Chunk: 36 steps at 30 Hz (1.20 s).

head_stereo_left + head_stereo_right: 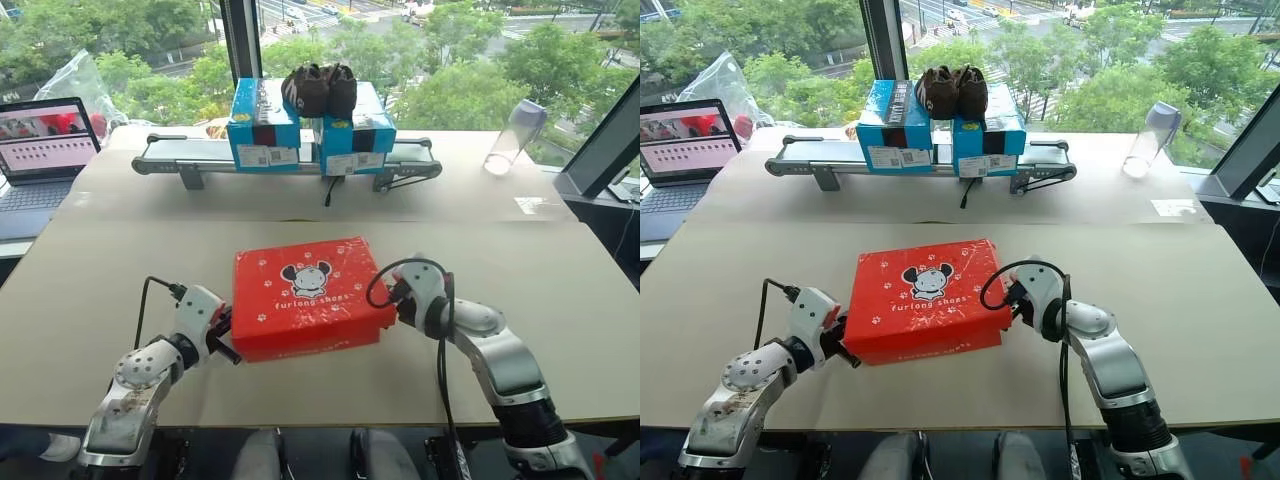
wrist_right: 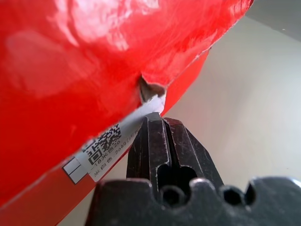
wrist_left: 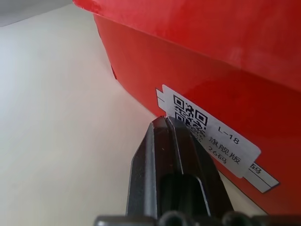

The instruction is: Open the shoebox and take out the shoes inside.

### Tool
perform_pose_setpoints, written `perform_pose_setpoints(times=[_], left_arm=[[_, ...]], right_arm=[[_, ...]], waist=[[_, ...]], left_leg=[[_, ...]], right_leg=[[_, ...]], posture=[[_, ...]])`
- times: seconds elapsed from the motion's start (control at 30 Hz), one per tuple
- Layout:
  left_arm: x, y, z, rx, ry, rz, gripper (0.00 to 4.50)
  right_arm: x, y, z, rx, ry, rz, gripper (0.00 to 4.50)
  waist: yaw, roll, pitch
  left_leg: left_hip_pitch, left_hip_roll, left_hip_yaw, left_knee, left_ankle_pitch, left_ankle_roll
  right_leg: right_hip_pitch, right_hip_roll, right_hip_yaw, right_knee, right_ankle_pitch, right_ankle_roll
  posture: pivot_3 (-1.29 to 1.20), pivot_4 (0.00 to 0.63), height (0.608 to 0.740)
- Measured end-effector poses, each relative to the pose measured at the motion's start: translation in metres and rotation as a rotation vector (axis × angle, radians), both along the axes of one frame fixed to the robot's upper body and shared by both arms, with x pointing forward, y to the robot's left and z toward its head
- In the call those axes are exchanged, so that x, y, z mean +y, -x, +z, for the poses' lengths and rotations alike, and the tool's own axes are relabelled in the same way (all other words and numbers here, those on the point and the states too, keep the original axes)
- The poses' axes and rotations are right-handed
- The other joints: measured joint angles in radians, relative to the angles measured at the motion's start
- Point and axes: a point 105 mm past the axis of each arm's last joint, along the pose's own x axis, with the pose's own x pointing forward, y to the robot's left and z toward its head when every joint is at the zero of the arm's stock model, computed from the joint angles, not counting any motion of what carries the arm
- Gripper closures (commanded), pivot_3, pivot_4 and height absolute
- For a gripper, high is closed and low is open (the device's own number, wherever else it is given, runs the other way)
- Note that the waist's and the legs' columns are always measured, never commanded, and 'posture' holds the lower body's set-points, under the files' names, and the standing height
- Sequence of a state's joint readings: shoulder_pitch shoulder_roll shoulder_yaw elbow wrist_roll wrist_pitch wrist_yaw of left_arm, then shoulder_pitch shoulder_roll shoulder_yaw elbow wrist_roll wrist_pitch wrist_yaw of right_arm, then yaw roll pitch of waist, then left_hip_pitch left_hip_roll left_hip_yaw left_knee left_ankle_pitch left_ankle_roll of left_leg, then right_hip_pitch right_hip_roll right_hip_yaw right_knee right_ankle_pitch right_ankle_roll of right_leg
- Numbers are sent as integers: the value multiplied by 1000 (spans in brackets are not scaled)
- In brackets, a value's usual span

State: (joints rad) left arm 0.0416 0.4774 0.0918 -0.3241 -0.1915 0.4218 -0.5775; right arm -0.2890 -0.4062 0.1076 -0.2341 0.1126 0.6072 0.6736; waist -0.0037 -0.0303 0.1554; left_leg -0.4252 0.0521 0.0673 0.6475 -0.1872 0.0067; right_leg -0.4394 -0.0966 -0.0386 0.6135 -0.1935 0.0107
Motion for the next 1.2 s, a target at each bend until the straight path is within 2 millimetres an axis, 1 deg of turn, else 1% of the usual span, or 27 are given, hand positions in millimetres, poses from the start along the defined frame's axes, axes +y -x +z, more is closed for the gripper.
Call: perform_pose_setpoints(times=[0.1,0.17,0.23,0.27,0.33,0.4,0.5,0.53,0.57,0.6,0.67,0.7,0.73,0.83,0.93,0.97,1.03,1.07,1.1,1.13,1.2], left_arm=[[2,-11,7,-24,-8,-14,4500],[7,-19,21,-72,-32,-32,4500],[17,-21,30,-88,-48,-41,4500],[20,-20,33,-80,-50,-60,4500],[19,-14,36,-58,-40,-128,4500],[15,-1,42,-11,-26,-246,4500],[18,14,61,26,-21,-361,4500],[20,18,70,34,-27,-391,4500],[24,21,82,42,-29,-419,4500],[27,21,92,34,-31,-423,4500],[30,20,113,1,-20,-426,4500],[30,22,120,3,-10,-435,4251],[31,23,124,10,-9,-443,4101],[30,26,137,42,0,-469,3159],[27,32,155,54,7,-508,2033],[25,37,159,72,4,-528,1740],[19,47,162,123,-16,-579,1073],[16,51,164,141,-27,-605,588],[14,57,166,162,-48,-633,205],[11,66,171,187,-73,-674,24],[8,77,181,196,-112,-724,24]], right_arm=[[-7,-4,1,1,33,-11,4461],[-17,-5,4,0,68,-17,4461],[-28,-5,4,18,91,-22,4461],[-35,-5,5,27,102,-29,4461],[-49,-5,8,35,133,-46,4461],[-61,-2,15,47,142,-34,4461],[-78,3,29,71,126,-17,4461],[-82,8,33,85,121,0,4461],[-86,16,39,107,125,28,4461],[-88,20,43,114,122,47,4461],[-87,26,54,117,107,83,4461],[-85,29,57,123,93,102,4487],[-85,30,59,130,94,108,4500],[-85,36,63,167,81,131,4500],[-79,41,72,175,73,167,4500],[-76,44,75,180,69,185,4500],[-73,50,81,198,61,214,4500],[-73,54,84,205,64,227,4500],[-74,58,85,223,78,236,4500],[-79,64,84,255,97,237,4500],[-86,71,83,294,121,226,4500]], waist=[[6,0,0],[7,0,0],[8,0,0],[6,0,0],[5,0,0],[5,-1,0],[7,-1,1],[9,-1,1],[11,-1,1],[14,-1,2],[16,-1,2],[16,-1,2],[15,-1,2],[15,-2,3],[13,-1,4],[14,-1,4],[15,-1,5],[15,-1,5],[15,-1,6],[17,-2,7],[19,-1,7]], left_leg=[[0,0,0,1,0,0],[0,0,0,1,1,0],[0,0,0,0,1,0],[0,0,0,0,1,0],[-1,0,1,-1,0,0],[-4,0,0,-1,0,-1],[-5,0,0,-2,0,-1],[-4,0,0,-2,0,-1],[-4,0,-1,-2,0,-1],[-4,0,-1,-2,0,-1],[-1,0,-1,-1,0,-1],[0,0,-1,-1,0,-1],[0,0,-1,-1,0,-1],[0,0,0,-1,0,-1],[0,0,0,-1,0,-1],[0,0,-1,-2,0,-1],[-1,0,0,-3,0,-1],[-1,0,0,-3,-1,-2],[-2,0,0,-3,-1,-2],[-3,0,-1,-3,-1,-3],[-3,0,-1,-2,-2,-4]], right_leg=[[0,0,0,0,0,0],[0,0,0,0,0,0],[0,0,0,-1,0,-1],[0,0,1,-1,-1,0],[-1,0,1,-2,-1,2],[-2,1,1,-2,-1,5],[-3,1,0,-2,-2,5],[-3,1,0,-1,-2,5],[-3,1,0,-1,-3,4],[-3,1,-1,-1,-5,0],[0,1,-1,-1,-6,0],[1,1,-1,-1,-6,0],[1,1,0,-1,-5,0],[0,0,0,-1,-5,0],[0,1,0,-1,-5,-1],[0,1,0,-1,-5,-1],[-1,1,0,-2,-6,-1],[-1,1,0,-2,-6,0],[-2,1,0,-2,-7,0],[-2,1,0,-2,-7,0],[-2,1,0,-2,-8,1]], posture=[[0,150,740],[0,150,740],[0,150,740],[0,150,740],[0,150,740],[0,150,740],[0,150,740],[0,150,740],[0,150,740],[0,150,740],[0,150,740],[0,150,740],[0,150,740],[0,150,740],[0,150,740],[0,150,740],[0,150,740],[0,150,740],[0,150,740],[0,150,740],[0,150,740]])
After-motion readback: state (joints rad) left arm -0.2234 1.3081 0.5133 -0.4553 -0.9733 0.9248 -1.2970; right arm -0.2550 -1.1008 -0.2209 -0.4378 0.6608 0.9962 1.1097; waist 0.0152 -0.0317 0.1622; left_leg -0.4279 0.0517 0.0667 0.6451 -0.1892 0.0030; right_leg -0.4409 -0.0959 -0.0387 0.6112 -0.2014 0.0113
